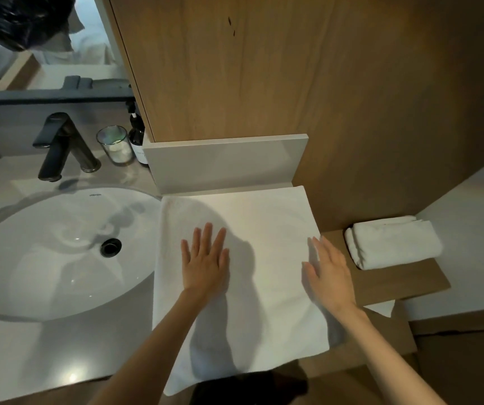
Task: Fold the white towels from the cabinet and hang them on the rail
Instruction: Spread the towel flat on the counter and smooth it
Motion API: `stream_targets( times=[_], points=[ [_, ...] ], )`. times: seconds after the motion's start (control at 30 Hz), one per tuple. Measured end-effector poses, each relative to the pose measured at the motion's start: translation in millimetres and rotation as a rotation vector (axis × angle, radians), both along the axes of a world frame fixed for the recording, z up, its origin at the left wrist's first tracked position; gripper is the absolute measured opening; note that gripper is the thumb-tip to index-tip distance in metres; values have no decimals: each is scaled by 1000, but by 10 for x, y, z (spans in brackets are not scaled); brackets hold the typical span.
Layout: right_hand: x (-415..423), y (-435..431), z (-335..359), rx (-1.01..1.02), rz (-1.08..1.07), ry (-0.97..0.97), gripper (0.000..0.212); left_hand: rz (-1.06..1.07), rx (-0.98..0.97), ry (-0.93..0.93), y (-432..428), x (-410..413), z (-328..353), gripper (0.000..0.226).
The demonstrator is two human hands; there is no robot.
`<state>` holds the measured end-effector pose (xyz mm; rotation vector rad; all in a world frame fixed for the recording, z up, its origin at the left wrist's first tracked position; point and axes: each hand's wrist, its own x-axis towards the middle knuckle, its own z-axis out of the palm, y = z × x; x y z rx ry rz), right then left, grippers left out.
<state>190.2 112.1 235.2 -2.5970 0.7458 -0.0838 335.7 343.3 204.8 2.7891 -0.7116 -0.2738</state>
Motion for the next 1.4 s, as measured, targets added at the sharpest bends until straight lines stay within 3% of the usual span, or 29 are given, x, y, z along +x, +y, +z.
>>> stream_targets(
  times=[0.13,0.27,0.37,0.47,0.57,0.63,0.77,0.83,0.9,1.0,1.1,1.4],
  points=[
    [-327,15,72,105,-167,-33,55,-71,-70,-97,-81,-237,8,59],
    [-478,32,182,239,-300,37,45,-98,-54,-79,-194,-604,1,57],
    [-538,52,287,191,-234,98,35,-57,-16,-31,-174,-734,-22,57],
    [-471,163,436,183,-162,-15,27,-72,15,1,-172,-730,-2,63],
    [-351,386,561,386,-19,-103,26,-81,15,32,-166,-678,-15,71],
    [-315,515,587,530,95,-72,29,-87,-16,36,-153,-646,-47,78],
    [-393,507,514,530,246,115,40,-100,15,60,-146,-616,-49,81],
    [-497,368,476,550,296,103,40,-92,46,64,-161,-615,-21,76],
    [-582,221,434,485,313,114,42,-90,74,70,-169,-615,-7,73],
    [-575,183,392,297,316,278,43,-89,85,96,-169,-605,-9,73],
    [-533,261,358,104,283,323,31,-92,77,100,-174,-593,-18,77],
    [-764,-126,306,18,274,333,39,-95,98,50,-182,-591,-30,78]
  ],
)
